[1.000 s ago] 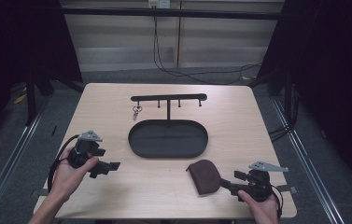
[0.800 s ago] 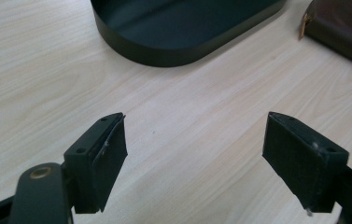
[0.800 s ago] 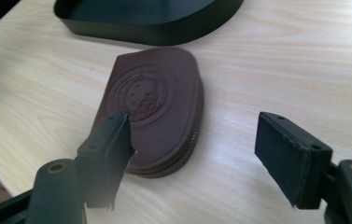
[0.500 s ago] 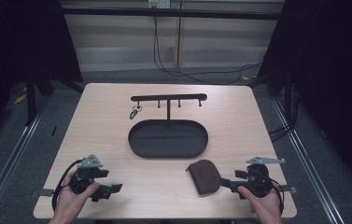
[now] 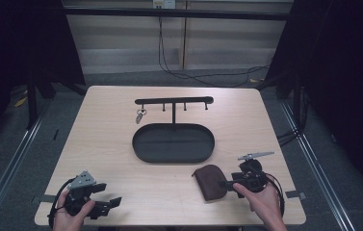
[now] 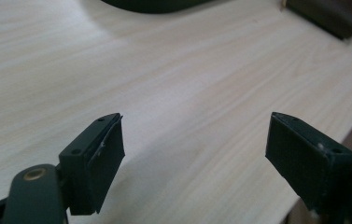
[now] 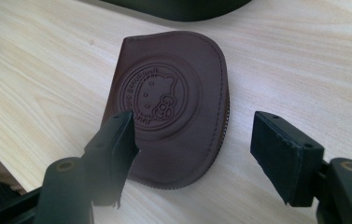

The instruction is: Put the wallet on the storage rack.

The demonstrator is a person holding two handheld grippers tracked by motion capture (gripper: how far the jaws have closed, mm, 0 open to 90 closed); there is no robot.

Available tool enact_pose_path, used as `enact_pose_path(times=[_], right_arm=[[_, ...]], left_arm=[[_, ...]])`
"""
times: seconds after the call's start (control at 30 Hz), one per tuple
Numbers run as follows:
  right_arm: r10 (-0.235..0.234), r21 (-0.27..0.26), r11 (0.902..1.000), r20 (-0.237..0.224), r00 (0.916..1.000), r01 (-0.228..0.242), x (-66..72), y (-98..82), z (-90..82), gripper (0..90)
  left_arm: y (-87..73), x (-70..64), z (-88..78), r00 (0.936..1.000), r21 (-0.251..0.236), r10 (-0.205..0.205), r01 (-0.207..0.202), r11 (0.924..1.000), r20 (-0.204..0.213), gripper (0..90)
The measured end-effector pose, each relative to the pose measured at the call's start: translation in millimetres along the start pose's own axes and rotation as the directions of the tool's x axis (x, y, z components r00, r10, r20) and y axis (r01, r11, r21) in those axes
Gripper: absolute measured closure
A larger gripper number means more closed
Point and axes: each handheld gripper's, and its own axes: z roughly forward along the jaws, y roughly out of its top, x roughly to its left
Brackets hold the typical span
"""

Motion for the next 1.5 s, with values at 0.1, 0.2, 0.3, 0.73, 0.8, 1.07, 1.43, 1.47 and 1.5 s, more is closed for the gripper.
enact_pose_path(times=[0.1, 0.2, 0.3, 0.73, 0.8, 1.07, 1.43, 1.47, 1.5], right_arm=[[0.009, 0.038, 0.9992, -0.005, 0.9999, -0.009, -0.4, 9.8, 1.3, 27.9], [0.02, 0.066, 0.9976, -0.022, 0.9996, -0.019, -2.3, 18.8, 1.7, 23.2], [0.014, 0.106, 0.9943, -0.043, 0.999, -0.009, -2.9, 28.4, 6.5, 16.8], [-0.028, 0.251, 0.9673, -0.023, 0.9993, 0.033, 1.3, 50.4, 26.4, 19.9], [-0.043, 0.275, 0.9603, -0.01, 0.999, 0.044, 4.4, 52.2, 30.5, 19.8], [-0.018, 0.331, 0.9434, -0.001, 0.9998, 0.017, 1.9, 55.5, 43.4, 17.1], [0.021, 0.421, 0.9068, -0.008, 0.9997, -0.016, 6.2, 55.1, 57.9, 12.7], [0.021, 0.421, 0.9068, -0.008, 0.9997, -0.016, 6.2, 55.1, 57.9, 12.7], [0.034, 0.432, 0.9017, -0.01, 0.9994, -0.026, 7.2, 56.1, 59.3, 14.2]], left_arm=[[-0.5, 2.6, 1.9, 0.9995, 0.0, -0.027, 0.027, 0.9996, 0.013, 19.1], [0.6, 2.0, 2.7, 0.9996, 0.011, -0.019, 0.019, 0.9998, 0.019, 19.1], [3.2, 2.5, 4.7, 0.9997, 0.025, -0.001, 0.0, 0.9997, 0.026, 19.4], [9.0, 10.9, 5.3, 0.999, -0.025, 0.018, -0.017, 0.9995, 0.041, 19.0], [9.1, 10.5, 5.5, 0.9987, -0.022, 0.024, -0.023, 0.9995, 0.045, 18.8], [8.4, 12.4, 6.0, 0.9987, -0.004, 0.009, -0.009, 1.0, 0.05, 19.1], [8.9, 12.8, 7.3, 0.9987, 0.002, 0.005, -0.005, 1.0, 0.05, 19.8], [8.9, 12.8, 7.3, 0.9987, 0.002, 0.005, -0.005, 1.0, 0.05, 19.9], [9.4, 13.0, 7.3, 0.9987, 0.0, 0.005, -0.005, 1.0, 0.05, 19.9]])
